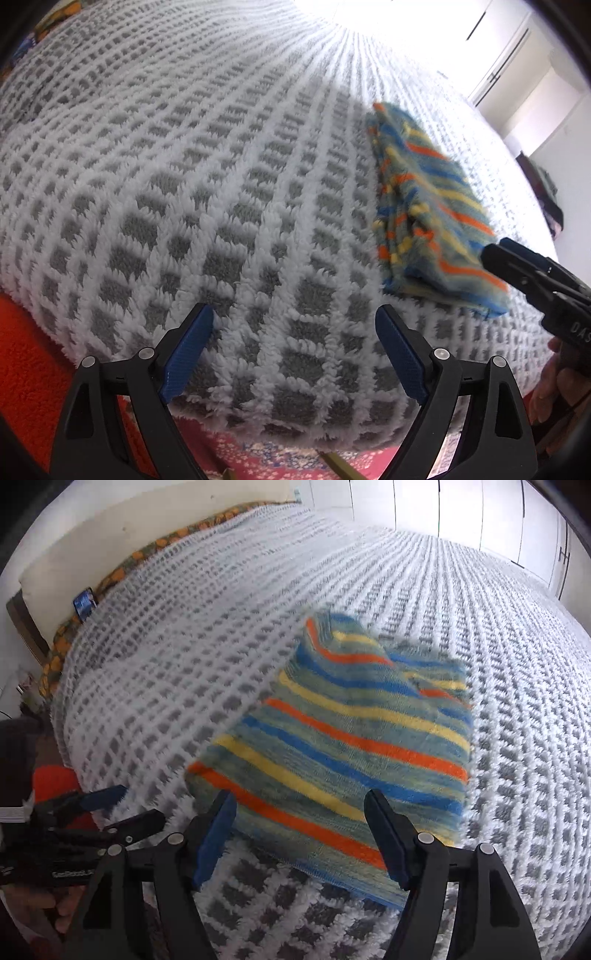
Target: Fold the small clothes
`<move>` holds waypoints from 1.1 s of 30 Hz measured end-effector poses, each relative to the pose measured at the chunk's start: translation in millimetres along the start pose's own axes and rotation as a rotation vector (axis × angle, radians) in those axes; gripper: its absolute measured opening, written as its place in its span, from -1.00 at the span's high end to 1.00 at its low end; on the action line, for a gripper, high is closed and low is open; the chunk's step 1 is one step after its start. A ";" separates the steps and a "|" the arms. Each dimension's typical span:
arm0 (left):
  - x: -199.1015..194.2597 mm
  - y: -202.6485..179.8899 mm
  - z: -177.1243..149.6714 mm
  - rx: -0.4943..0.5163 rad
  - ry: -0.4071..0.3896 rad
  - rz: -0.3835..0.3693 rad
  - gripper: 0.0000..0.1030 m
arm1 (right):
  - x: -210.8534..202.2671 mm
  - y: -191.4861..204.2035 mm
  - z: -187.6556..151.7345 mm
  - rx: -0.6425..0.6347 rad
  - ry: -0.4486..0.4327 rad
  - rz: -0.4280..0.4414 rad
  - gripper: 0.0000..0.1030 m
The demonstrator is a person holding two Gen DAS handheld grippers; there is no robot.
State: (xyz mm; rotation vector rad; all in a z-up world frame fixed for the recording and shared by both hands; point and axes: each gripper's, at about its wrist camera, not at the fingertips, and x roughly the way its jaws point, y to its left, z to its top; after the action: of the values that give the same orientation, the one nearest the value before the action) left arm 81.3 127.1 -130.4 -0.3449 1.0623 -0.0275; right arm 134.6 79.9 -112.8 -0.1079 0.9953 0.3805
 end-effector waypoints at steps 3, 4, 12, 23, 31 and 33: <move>-9.8 -4.6 -1.1 0.019 -0.043 -0.031 -0.76 | -35.4 -8.6 -5.2 -0.027 -0.087 -0.060 -0.49; -10.8 -7.0 -1.4 0.030 -0.048 -0.034 -0.76 | -45.6 -14.9 -11.6 -0.018 -0.109 -0.080 -0.59; -13.9 -22.2 -5.6 0.081 -0.055 -0.043 -0.76 | -70.9 -93.7 -76.2 0.195 -0.086 -0.191 -0.62; 0.2 -25.9 -15.8 0.089 0.021 0.013 -0.80 | -35.1 -160.3 -127.2 0.432 0.085 -0.257 -0.79; 12.1 -30.4 -21.1 0.127 0.062 0.045 -0.86 | -26.3 -154.8 -128.1 0.407 0.102 -0.270 -1.00; 13.7 -29.9 -21.5 0.126 0.069 0.043 -0.89 | -25.6 -156.0 -128.8 0.408 0.105 -0.270 -1.00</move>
State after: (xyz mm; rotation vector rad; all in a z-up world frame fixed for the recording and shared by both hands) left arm 73.9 90.6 -142.8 -0.2086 1.1301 -0.0675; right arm 75.8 -105.4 -174.6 0.1079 1.1270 -0.0794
